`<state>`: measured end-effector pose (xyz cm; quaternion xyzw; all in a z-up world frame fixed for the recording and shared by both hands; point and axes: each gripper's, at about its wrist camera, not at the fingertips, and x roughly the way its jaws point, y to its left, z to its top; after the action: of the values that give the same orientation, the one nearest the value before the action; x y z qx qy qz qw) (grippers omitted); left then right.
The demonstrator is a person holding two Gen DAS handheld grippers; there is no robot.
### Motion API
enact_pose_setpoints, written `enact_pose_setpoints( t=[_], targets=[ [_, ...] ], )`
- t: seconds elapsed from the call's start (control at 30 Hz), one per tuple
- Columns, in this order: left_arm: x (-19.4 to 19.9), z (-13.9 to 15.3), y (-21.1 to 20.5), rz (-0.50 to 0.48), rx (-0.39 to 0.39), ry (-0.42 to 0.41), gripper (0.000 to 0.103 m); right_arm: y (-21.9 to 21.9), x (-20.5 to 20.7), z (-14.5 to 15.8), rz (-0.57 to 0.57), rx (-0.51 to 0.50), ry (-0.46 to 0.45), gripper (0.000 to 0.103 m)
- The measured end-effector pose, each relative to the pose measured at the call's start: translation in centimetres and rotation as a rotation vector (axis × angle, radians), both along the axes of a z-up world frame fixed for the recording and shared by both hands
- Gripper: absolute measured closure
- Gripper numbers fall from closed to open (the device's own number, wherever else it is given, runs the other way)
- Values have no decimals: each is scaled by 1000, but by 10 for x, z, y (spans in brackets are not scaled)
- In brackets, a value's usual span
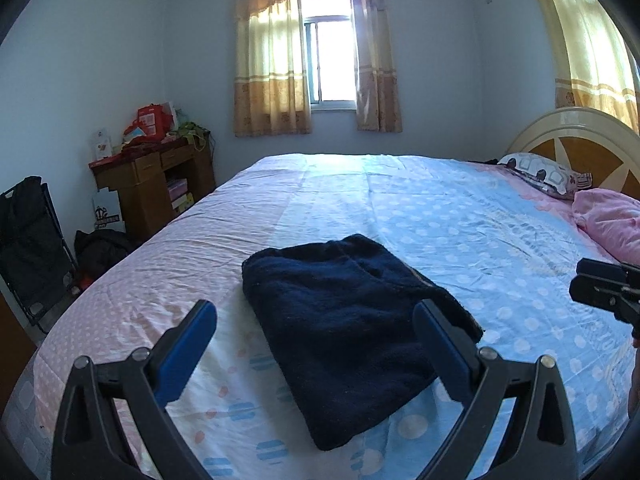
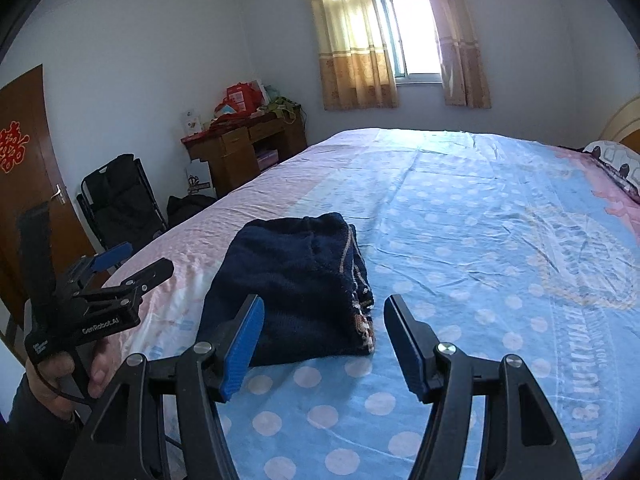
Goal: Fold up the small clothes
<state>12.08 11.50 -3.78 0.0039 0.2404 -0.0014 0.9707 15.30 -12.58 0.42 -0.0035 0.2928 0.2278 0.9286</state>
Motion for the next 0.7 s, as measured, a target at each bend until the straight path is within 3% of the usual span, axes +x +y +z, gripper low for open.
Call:
enact_pose_setpoints(
  t=[0.7],
  targets=[
    [-4,4,-3,-3,7,-14,2,4,-18,0,6,-10,-28,39]
  ],
)
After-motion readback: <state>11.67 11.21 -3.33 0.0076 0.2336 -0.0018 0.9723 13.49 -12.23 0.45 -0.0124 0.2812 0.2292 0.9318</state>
